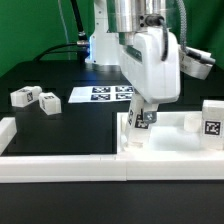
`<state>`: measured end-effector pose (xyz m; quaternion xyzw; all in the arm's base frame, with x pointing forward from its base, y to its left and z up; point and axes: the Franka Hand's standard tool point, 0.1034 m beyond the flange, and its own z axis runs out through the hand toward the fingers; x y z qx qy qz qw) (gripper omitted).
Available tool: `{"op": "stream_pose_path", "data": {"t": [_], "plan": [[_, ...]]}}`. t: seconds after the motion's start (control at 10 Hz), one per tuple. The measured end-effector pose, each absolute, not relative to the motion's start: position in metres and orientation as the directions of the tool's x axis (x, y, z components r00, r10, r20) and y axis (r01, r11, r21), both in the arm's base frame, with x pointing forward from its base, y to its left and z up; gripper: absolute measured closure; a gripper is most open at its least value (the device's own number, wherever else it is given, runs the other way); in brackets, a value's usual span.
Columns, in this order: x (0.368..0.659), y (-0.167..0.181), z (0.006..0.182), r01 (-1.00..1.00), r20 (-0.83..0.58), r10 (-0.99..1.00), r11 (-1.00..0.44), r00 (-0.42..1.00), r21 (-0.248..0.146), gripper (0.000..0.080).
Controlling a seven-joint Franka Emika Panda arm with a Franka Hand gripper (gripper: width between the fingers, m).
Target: Assemble square table
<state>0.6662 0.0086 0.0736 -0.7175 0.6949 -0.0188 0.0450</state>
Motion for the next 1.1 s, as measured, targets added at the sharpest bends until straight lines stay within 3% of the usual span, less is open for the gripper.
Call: {"op": "stream_pose_path", "data": {"t": [0.1, 0.4, 0.5, 0.6, 0.7, 0.8, 1.0, 1.1], "plan": [[0.6675, 0.0083, 0.0735, -0.992, -0.050, -0.996, 0.072, -0.067, -0.100, 0.0509], [0.6688, 0.0068, 0.0737, -0.974, -0.077, -0.978, 0.203, -0.196, -0.099, 0.0509], [0.6687, 0.0080, 0.0734, -0.959, -0.089, -0.962, 0.267, -0.259, -0.093, 0.0414], [0.6687, 0.0080, 0.0733, -0.966, -0.086, -0.969, 0.240, -0.232, -0.095, 0.0414], [0.6678, 0.0085, 0.0734, -0.979, -0.079, -0.981, 0.184, -0.177, -0.092, 0.0245], [0.6643, 0.0126, 0.0762, -0.998, -0.063, -0.997, 0.038, -0.035, -0.054, 0.0168], [0.6625, 0.0119, 0.0768, -0.963, -0.031, -0.963, -0.267, 0.268, -0.045, 0.0153], [0.6625, 0.0118, 0.0766, -0.951, -0.029, -0.951, -0.305, 0.307, -0.047, 0.0153]]}}
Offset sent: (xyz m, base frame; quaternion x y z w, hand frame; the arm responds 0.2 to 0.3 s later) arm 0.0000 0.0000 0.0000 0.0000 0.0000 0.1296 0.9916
